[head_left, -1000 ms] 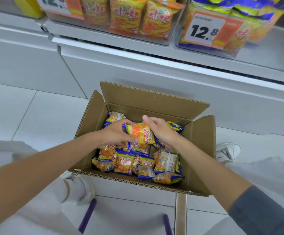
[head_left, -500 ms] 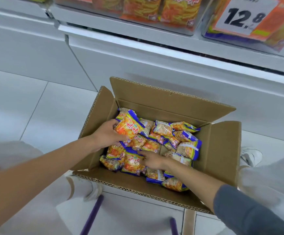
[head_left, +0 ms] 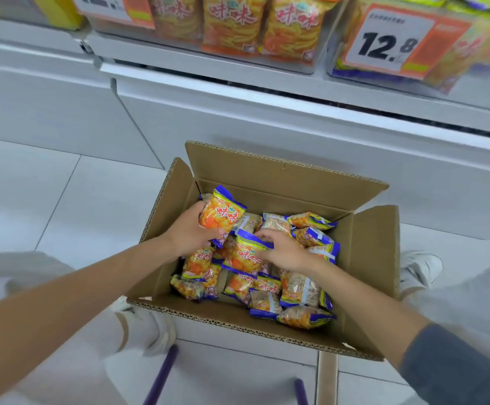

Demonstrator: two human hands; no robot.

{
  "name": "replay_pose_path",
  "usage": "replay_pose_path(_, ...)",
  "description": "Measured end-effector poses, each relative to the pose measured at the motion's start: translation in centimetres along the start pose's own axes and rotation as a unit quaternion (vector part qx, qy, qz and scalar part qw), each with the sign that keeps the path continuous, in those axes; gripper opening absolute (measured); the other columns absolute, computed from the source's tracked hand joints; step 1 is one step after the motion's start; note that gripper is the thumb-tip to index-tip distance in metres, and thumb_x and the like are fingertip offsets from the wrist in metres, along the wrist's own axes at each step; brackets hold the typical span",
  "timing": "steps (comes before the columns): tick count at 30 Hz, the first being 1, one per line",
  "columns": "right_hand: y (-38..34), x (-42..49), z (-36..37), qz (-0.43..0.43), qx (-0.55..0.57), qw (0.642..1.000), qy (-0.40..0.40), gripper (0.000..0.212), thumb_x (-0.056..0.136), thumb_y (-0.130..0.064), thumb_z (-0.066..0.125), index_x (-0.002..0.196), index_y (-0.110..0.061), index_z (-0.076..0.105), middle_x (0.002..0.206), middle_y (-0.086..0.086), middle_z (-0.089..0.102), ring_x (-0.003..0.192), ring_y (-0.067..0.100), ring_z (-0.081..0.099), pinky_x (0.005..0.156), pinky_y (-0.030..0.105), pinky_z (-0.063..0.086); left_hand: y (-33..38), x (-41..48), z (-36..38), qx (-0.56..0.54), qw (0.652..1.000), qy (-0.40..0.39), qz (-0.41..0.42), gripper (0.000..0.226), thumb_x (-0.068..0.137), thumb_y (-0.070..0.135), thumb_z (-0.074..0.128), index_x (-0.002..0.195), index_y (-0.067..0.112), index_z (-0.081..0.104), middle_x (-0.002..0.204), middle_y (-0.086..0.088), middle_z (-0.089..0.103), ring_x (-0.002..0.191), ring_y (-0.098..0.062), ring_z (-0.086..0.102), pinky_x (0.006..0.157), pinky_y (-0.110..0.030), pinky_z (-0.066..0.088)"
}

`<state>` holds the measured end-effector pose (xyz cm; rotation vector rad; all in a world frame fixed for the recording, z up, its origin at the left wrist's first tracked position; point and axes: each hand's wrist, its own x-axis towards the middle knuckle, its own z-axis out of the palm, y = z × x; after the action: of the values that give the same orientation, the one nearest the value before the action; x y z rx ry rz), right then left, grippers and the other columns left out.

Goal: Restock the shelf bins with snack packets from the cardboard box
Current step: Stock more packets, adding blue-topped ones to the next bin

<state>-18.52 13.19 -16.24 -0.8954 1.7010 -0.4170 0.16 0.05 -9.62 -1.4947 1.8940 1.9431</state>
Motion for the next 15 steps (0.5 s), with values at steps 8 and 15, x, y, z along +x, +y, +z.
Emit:
replay_pose_path(8, -6.9, -8.7, -11.4, -0.085, 0.142, 0.984, 0.072, 0.016, 0.090, -0.009, 0.067, 0.104, -0.018, 0.066, 0.096, 0.003, 0.073, 0.087, 0.017, 0.071, 0.079, 0.031, 0.058, 7.2, -2.1, 2.8, 0.000, 0.995, -0.040, 0.096, 0.042, 0.097, 0.020, 0.056, 0.134, 0.026, 0.036, 0.112, 0.005, 0.061, 0.086, -0.004, 0.060, 0.063, -0.020, 0.052)
replay_pose_path(15, -12.0, -14.9, -15.4, -0.157, 0.179, 0.954, 0.181, 0.038, 0.088, -0.011, 0.070, 0.122, -0.017, 0.054, 0.116, 0.010, 0.062, 0.096, 0.023, 0.065, 0.091, 0.042, 0.052, 16.4, -5.1, 6.7, -0.001, 0.981, -0.041, 0.188, 0.041, 0.088, 0.044, 0.063, 0.122, 0.032, 0.043, 0.112, 0.015, 0.063, 0.090, 0.007, 0.060, 0.071, -0.011, 0.045)
